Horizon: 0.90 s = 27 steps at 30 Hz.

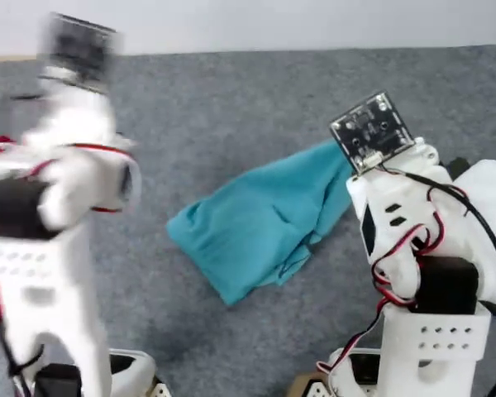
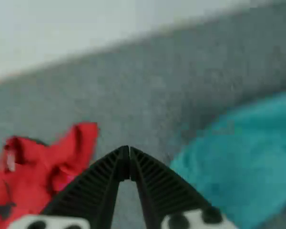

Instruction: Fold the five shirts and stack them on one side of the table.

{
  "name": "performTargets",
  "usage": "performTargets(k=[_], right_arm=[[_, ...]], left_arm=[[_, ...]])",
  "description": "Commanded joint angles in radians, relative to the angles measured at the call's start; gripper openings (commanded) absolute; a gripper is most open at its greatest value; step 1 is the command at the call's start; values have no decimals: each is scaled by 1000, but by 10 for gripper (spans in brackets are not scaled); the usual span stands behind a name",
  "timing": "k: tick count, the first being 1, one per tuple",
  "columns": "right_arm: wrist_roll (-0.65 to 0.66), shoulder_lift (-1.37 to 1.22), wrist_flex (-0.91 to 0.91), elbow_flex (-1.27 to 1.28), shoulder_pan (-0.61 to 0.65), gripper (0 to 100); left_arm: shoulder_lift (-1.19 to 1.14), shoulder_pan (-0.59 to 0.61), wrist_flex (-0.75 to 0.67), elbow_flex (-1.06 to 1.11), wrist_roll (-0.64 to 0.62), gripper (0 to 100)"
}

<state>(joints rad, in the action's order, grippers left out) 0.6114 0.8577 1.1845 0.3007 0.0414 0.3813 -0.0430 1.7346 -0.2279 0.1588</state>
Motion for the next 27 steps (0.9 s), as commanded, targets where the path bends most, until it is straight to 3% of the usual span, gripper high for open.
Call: performTargets(k=[1,6,10,14,21,27], right_arm=[[-2,15,4,5,15,10],[-2,15,4,8,12,10],[-2,15,4,8,10,10],[-5,12,4,8,10,10],[-6,15,4,52,12,10],[-5,15,4,55,15,10]], left_arm=[[11,-132,17,269,55,6],[9,-236,-63,542,98,59],[9,-278,-164,708,103,159],[8,-287,-275,802,112,190],[-133,-282,-390,825,152,192],[-316,-287,-416,700,152,192]])
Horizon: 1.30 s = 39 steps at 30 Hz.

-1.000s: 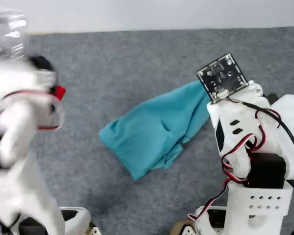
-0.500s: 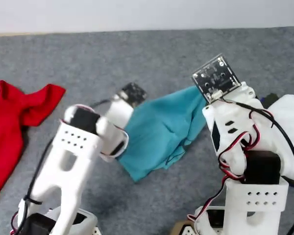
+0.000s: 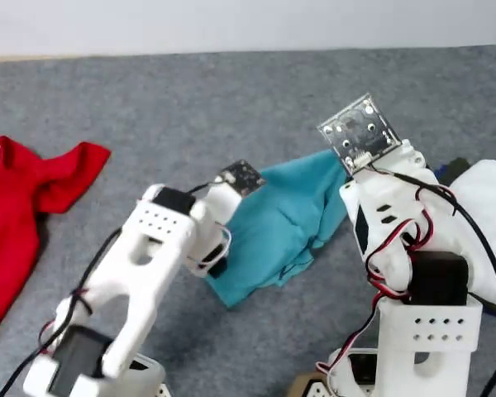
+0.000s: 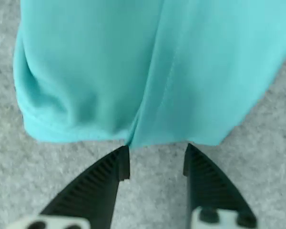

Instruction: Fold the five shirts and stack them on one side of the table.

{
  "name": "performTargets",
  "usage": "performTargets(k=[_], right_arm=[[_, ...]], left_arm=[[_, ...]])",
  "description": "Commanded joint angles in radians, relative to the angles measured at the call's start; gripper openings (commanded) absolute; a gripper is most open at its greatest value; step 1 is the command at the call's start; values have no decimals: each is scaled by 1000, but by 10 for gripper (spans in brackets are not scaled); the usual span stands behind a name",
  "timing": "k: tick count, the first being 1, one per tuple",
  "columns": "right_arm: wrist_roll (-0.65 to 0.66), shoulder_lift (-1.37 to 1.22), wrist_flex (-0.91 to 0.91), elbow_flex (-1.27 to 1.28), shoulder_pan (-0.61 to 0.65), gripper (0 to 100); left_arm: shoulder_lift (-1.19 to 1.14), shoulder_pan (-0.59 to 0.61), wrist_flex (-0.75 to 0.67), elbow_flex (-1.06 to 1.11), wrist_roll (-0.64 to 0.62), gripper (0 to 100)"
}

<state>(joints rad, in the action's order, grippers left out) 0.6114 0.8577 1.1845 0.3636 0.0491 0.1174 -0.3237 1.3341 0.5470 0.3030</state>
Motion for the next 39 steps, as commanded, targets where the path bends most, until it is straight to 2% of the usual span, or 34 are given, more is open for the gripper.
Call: performTargets(k=[1,11,17,21,25,31,35,39], right_arm=[[-3,15,4,-8,5,10],[-2,15,4,-8,4,10],[-2,15,4,-8,2,10],[-2,15,-2,-8,2,10],[0,12,-4,-8,4,10],[15,15,-5,-9,2,10],[71,15,-5,-9,2,10],[75,15,-5,-12,1,10]], left_arm=[[-77,-6,-15,-93,8,192],[-258,-6,-26,-243,9,192],[-345,-8,-23,-252,40,183],[-347,-12,-3,-262,49,85],[-319,-41,66,-309,51,4],[-169,-40,181,-375,51,6],[-43,21,292,-470,51,6],[41,133,393,-599,51,6]])
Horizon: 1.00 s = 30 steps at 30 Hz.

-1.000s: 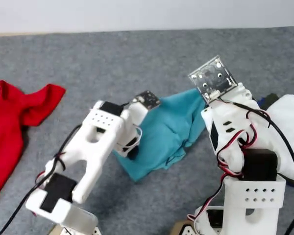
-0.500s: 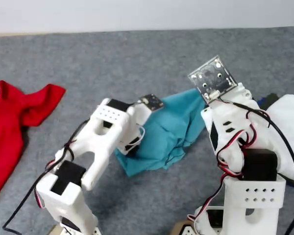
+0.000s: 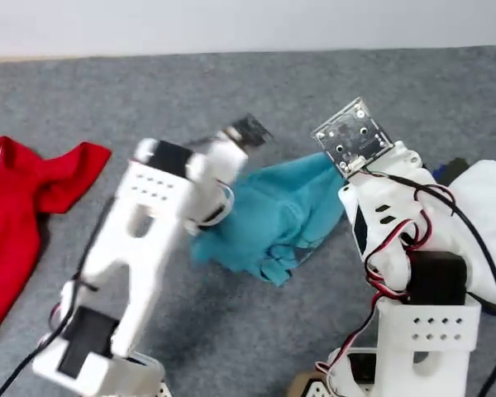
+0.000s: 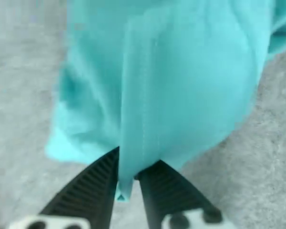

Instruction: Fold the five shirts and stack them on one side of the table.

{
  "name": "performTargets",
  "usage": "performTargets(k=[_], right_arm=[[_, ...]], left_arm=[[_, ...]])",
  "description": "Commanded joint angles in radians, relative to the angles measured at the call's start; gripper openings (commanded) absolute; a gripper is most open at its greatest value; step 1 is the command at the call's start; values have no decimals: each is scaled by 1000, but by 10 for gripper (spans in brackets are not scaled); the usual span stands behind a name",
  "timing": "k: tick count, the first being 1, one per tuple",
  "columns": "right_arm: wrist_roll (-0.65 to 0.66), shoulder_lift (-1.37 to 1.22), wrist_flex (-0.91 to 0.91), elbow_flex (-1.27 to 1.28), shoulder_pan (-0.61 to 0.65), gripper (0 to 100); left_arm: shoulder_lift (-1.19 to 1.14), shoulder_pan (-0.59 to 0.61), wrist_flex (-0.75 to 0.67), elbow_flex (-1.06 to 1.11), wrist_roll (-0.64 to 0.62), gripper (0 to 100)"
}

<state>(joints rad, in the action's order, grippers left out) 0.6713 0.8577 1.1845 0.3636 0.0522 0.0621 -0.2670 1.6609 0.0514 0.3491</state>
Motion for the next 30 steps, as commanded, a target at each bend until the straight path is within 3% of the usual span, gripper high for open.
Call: performTargets(k=[1,6,14,20,26,30], right_arm=[[15,15,-5,-12,-2,10],[15,15,-8,-18,-2,10],[15,15,-79,-91,-2,10],[15,15,-85,-189,1,10],[15,15,-85,-275,4,10],[11,15,-54,-273,5,10]], left_arm=[[114,110,83,-131,5,6],[196,262,94,-202,34,6],[361,358,94,-332,84,6],[400,436,72,-550,77,6],[394,450,-186,-877,12,6],[396,450,-388,-908,12,6]])
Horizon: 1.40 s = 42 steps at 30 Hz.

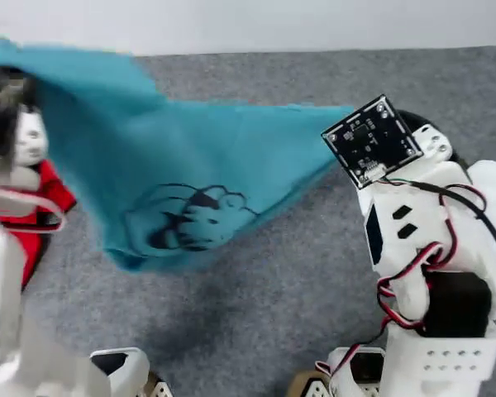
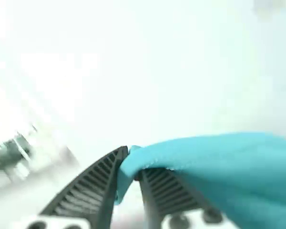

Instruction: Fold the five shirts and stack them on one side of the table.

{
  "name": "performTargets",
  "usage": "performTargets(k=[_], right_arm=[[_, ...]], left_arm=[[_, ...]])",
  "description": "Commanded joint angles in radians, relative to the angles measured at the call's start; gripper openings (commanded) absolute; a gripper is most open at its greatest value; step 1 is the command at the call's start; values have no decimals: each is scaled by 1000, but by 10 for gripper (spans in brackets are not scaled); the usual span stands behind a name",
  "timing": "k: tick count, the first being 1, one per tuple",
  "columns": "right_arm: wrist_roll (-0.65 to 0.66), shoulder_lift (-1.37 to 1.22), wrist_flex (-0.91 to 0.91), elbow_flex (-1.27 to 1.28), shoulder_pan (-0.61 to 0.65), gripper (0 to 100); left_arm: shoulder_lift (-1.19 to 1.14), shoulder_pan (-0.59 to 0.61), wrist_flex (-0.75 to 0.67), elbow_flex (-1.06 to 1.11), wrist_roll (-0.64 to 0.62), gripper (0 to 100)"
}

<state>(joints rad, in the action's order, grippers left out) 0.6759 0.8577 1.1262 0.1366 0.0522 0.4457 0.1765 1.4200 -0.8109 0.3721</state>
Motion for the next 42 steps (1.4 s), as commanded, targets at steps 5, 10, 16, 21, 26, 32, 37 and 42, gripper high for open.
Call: performTargets(k=[5,10,16,21,26,32,37,42], right_arm=[[5,8,216,-43,130,10],[5,8,286,-43,251,10],[-46,8,288,-44,254,10],[-9,33,156,-126,153,10],[63,44,68,-222,76,10],[137,44,-36,-316,13,10],[152,45,-104,-321,-58,10],[152,99,-143,-319,-82,10]], left_arm=[[20,5,-138,-50,-9,6],[12,-72,109,-42,100,6],[21,-100,101,-58,86,6],[23,-75,104,-62,87,6],[20,34,25,-108,86,6],[21,104,-25,-116,86,6],[23,138,-84,-120,86,6],[23,138,-98,-219,86,6]])
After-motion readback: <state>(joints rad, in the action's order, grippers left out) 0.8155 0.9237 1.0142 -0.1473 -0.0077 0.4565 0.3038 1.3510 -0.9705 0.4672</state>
